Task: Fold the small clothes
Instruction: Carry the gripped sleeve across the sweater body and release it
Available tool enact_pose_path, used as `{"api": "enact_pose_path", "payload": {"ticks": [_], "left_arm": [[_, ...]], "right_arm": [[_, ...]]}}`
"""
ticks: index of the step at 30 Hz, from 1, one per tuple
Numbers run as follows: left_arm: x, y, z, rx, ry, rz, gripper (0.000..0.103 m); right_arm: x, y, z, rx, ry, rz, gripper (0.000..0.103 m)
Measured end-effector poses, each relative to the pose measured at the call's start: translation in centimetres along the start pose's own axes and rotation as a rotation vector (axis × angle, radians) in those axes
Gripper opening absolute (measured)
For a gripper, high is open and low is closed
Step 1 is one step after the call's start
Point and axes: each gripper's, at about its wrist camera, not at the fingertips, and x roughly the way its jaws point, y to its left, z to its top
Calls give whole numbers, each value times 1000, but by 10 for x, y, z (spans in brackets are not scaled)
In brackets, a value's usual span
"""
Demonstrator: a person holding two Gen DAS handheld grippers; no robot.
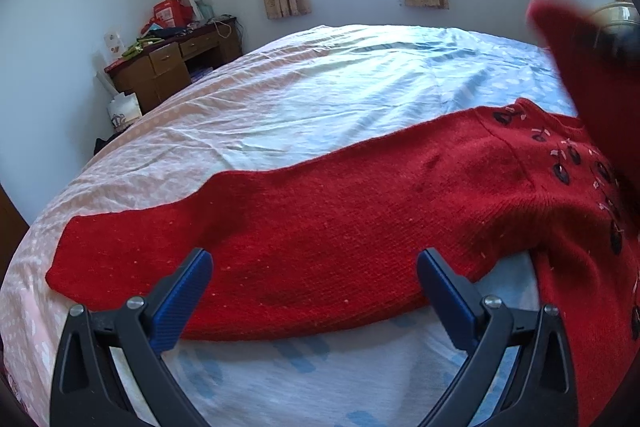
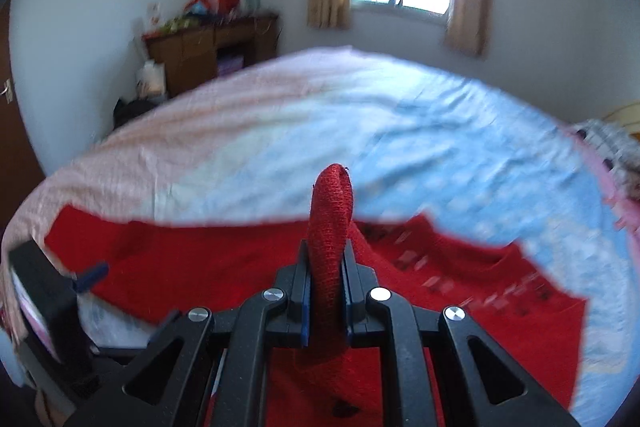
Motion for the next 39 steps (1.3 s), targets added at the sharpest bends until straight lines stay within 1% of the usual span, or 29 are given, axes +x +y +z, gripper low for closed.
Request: {"api": "enact_pose_path", "payload": {"ticks": [1,2,3,6,7,9,12,15,17,18,21,23,25,26,28,30,32,33,36,38,39], "left_arm": [[0,0,0,1,4,-1,103],[1,0,0,1,6,-5,103],[1,0,-1,1,8,-7,103],[-1,1,-1,-2,4,-13,103],[-2,2,-1,-6,1,-14,103],[-4,3,1,-12,6,-22,103],[-13,5,6,-15,-3,-52,103],[-25,-3,14,4,-17,-102,103],[-29,-14,22,20,-27,-114,103],[-30,-22,27,36,-37,-112,103],[-29,-47,35,92,-56,-79,103],[-26,-61,36,117,-53,-75,103],[-22,-76,35,148,-39,-58,103],[-21,-81,34,158,-34,-55,103],[-22,-92,30,179,-30,-54,103],[-24,-99,26,199,-36,-49,103],[-26,-106,23,222,-44,-45,103],[-26,-109,21,235,-48,-37,103],[-19,-115,20,251,-30,-20,103],[-18,-116,22,245,-21,-17,103],[-19,-115,22,241,-23,-16,103]], "right_arm": [[9,1,-6,6,27,22,24],[16,0,-14,16,58,47,30],[19,-2,-22,35,76,69,38],[4,-14,-41,84,73,101,44],[-2,-19,-46,97,75,103,48],[-19,-33,-62,123,82,94,52],[-44,-58,-88,140,96,34,53],[-66,-86,-114,122,91,-91,53],[-76,-107,-124,126,76,-165,53],[-80,-121,-128,154,72,-187,53],[-84,-160,-131,265,34,-177,53],[-83,-177,-131,290,10,-187,53],[-74,-187,-134,289,34,-202,53],[-68,-194,-137,298,62,-230,53],[-65,-212,-151,357,107,-276,51],[-65,-230,-169,418,139,-289,51],[-77,-242,-181,463,111,-257,51],[-83,-243,-181,465,100,-259,51],[-100,-238,-165,431,39,-281,51],[-102,-233,-150,411,-13,-232,51],[-100,-229,-143,397,-20,-210,51]]}}
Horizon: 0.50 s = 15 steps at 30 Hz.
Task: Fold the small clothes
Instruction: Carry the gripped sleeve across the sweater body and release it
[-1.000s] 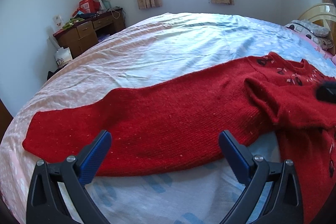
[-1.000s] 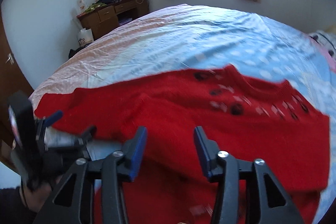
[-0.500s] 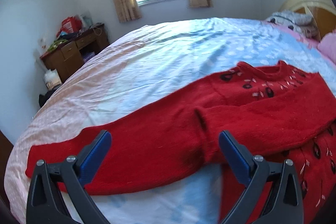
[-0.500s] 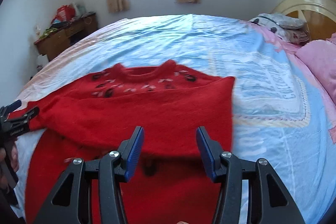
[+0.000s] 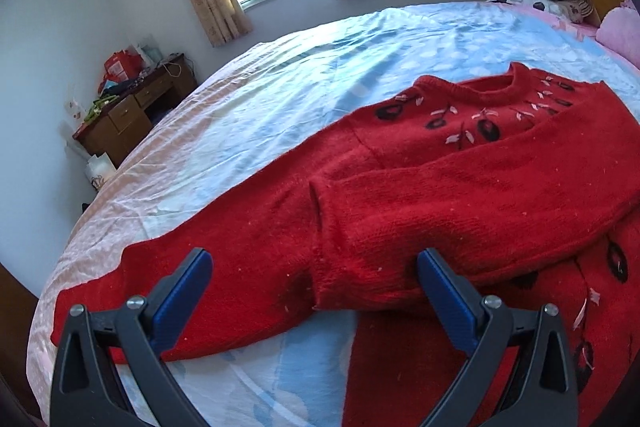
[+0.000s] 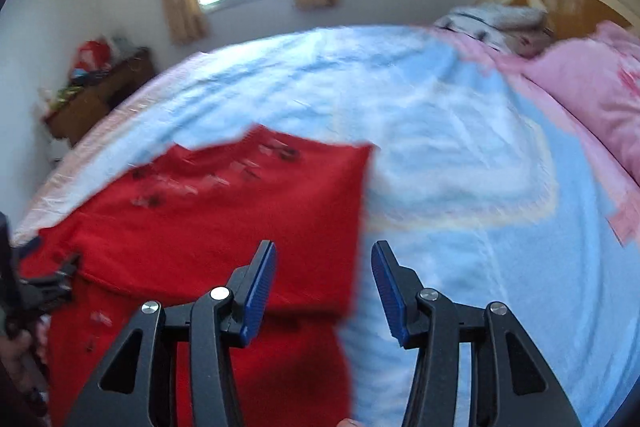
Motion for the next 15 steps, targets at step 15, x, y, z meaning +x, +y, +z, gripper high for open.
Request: {"api": "enact_pose_path", "payload": {"ticks": [15], "left_arm": [[-16,43,-33,-81,19,-4,103]], "right_arm": [[15,28,-10,-38,48,-2,51]]}}
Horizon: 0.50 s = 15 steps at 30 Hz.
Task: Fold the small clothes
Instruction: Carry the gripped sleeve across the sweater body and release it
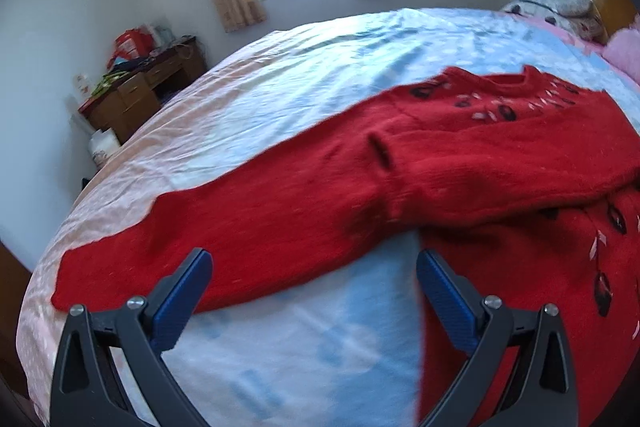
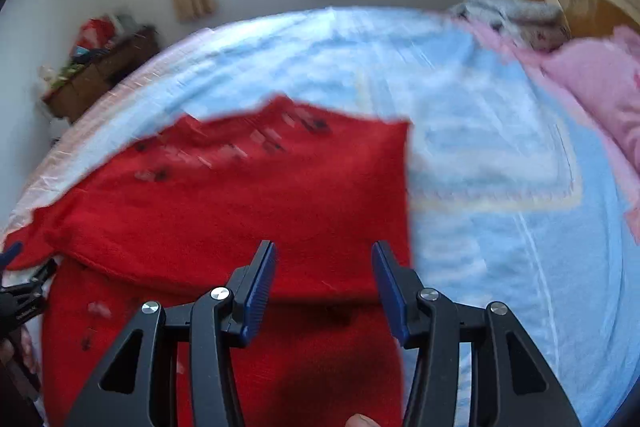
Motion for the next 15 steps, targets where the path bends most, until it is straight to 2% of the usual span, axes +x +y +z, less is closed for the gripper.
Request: {"api": "enact_pose_path", "payload": {"ticks": [2,6,8,15], "left_arm": [[-2,13,0,-32,0,17,103],[-2,44,-4,-91,7,76,103],[-3,65,-9,-125,15,103,103],[-8,134,-33,-200,52,238,103]], "right_arm": [[1,17,5,-30,-15,43,52],[41,23,-10,12,98,70,53],[36,24,-19,1,29,68,53],[34,19,-21,22,25,97,56]]}}
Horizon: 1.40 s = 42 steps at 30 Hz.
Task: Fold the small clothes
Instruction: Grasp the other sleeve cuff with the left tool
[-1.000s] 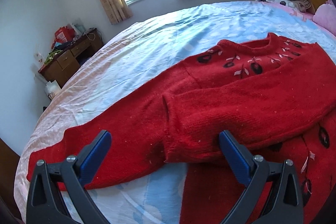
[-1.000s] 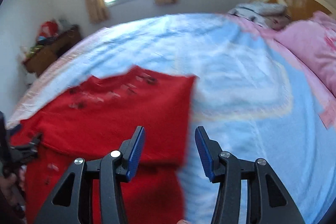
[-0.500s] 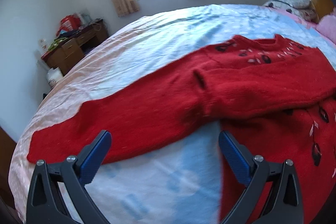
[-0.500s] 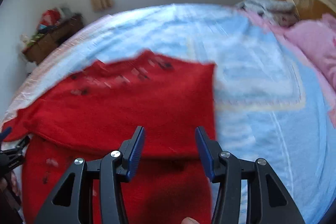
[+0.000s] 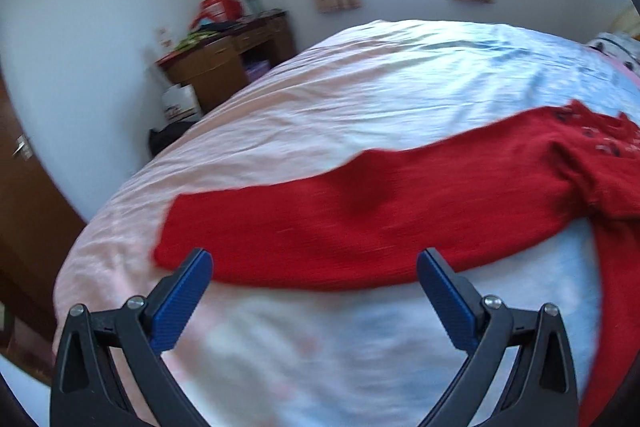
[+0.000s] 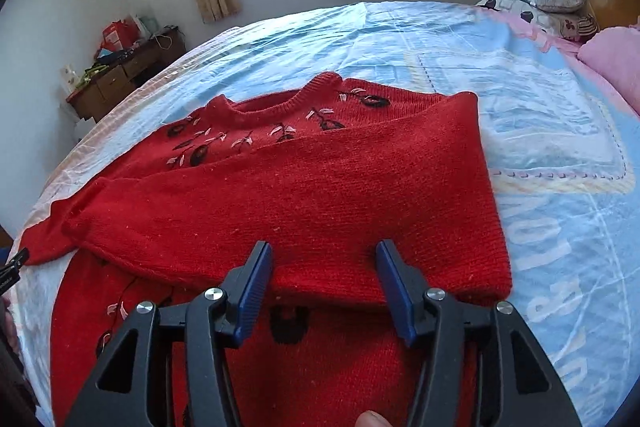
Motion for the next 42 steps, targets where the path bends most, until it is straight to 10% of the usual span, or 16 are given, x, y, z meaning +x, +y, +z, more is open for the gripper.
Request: {"api": "enact_pose_path", "payload": {"ticks": [8,21,33,37,42], "left_arm": [[16,84,-16,-117,61,138,103],[53,122,5,-275,105,34,103],[99,131,3,-366,220,-32,72],[99,129,6,-338,198,-65,16],[88,141,12,-393,191,-122,11]], "right_arm": [[-8,11,-11,-50,-9,0,68],[-10,16,-14,-71,-27,-20,69],[-10,21,-16,-102,-29,-50,72],[-10,22,-17,-105,-30,-53,73],[-10,23,-17,-110,-29,-58,73]]}}
